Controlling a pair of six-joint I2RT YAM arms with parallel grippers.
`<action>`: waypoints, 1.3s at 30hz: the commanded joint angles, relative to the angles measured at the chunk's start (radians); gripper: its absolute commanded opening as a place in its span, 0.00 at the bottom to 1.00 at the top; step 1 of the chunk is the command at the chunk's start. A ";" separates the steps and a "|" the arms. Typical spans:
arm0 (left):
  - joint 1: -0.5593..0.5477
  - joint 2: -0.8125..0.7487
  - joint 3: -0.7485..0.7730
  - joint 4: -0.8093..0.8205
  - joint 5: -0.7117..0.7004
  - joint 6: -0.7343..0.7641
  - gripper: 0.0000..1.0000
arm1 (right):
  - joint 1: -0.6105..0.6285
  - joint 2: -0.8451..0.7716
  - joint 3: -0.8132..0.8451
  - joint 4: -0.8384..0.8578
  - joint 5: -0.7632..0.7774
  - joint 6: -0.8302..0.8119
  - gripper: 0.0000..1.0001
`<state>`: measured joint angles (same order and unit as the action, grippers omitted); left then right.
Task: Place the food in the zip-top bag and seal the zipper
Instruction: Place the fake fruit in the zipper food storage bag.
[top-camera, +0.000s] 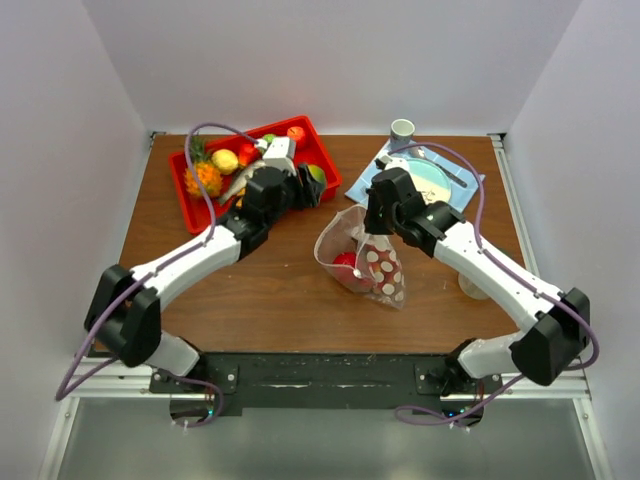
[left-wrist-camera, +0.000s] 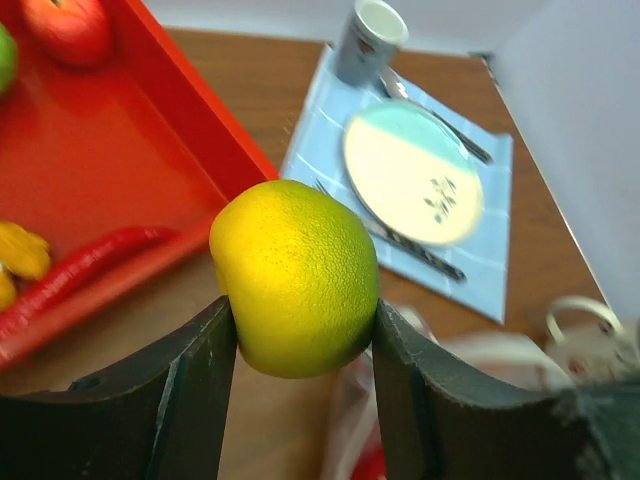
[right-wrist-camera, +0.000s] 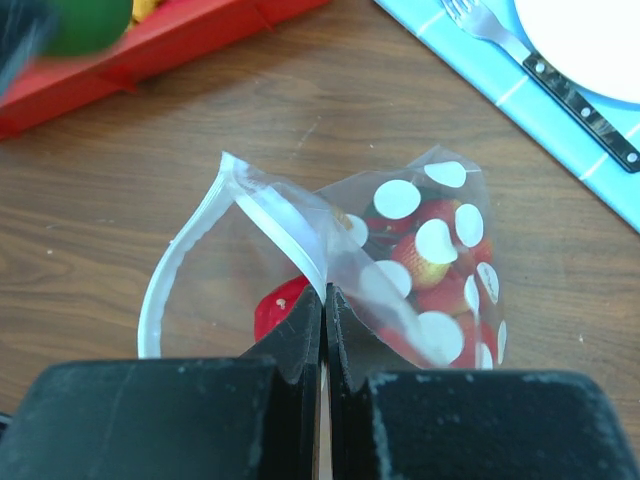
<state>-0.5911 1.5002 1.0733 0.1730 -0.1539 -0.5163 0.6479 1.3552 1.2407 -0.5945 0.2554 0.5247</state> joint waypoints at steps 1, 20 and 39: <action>-0.097 -0.155 -0.079 -0.135 0.020 -0.033 0.11 | -0.007 0.015 0.052 0.028 0.013 0.032 0.00; -0.291 -0.183 -0.118 -0.106 0.108 -0.125 0.39 | -0.007 -0.110 0.098 -0.039 -0.007 0.081 0.00; -0.283 -0.207 0.089 -0.248 -0.079 -0.033 0.71 | -0.007 -0.162 0.128 -0.097 0.036 0.057 0.02</action>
<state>-0.8822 1.3540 1.0790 -0.0216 -0.0956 -0.5907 0.6456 1.2343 1.3003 -0.6949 0.2455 0.5911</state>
